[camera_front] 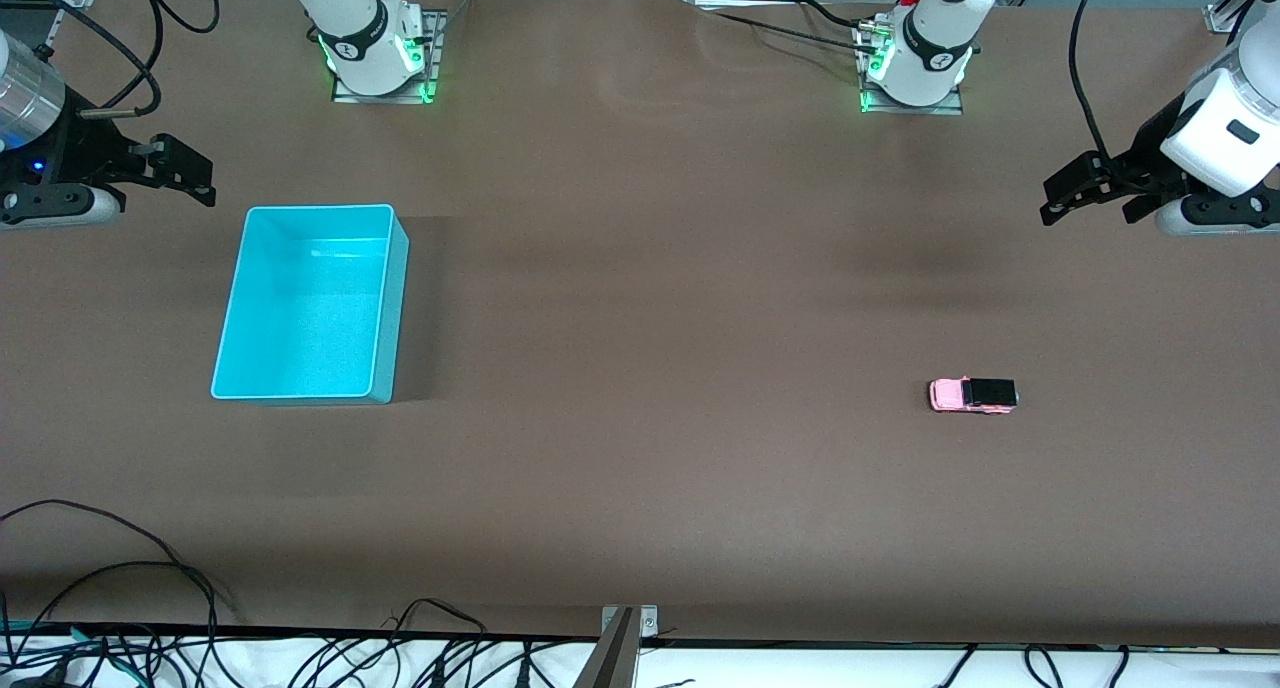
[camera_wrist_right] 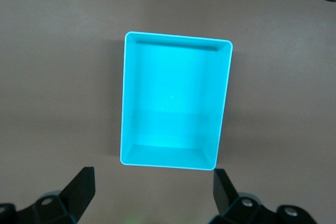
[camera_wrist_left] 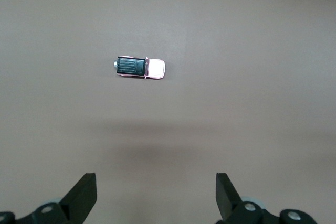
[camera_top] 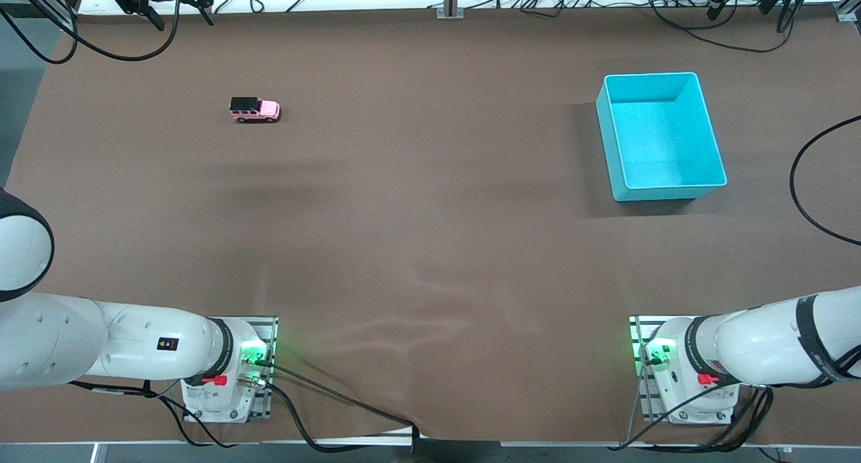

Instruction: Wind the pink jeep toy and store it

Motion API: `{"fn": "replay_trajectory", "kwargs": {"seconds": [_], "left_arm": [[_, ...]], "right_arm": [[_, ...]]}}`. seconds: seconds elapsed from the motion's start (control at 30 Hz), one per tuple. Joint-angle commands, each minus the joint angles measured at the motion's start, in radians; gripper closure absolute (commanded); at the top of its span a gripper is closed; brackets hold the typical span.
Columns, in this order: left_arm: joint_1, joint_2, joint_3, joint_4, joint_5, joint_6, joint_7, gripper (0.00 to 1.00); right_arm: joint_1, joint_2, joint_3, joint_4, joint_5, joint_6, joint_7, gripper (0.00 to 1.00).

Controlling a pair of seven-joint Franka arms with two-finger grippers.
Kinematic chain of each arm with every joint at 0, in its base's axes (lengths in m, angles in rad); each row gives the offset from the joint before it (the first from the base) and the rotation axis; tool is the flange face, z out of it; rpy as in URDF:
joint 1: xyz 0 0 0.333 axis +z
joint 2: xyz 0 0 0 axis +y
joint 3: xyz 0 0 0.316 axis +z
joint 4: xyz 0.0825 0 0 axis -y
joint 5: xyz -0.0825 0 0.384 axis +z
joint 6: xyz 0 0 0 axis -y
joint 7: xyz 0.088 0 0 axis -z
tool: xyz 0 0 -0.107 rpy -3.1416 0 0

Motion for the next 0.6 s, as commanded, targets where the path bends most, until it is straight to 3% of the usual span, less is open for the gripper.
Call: {"fn": "replay_trajectory", "kwargs": {"seconds": [0.0, 0.57], "left_arm": [[0.001, -0.003, -0.003, 0.003, 0.011, -0.011, 0.023, 0.0], [0.002, -0.003, -0.003, 0.005, 0.011, -0.011, 0.017, 0.0]], "right_arm": [[-0.003, 0.006, -0.003, 0.014, 0.006, -0.002, -0.006, 0.0], [-0.003, 0.006, -0.003, 0.016, 0.008, -0.002, -0.009, 0.0]]}}
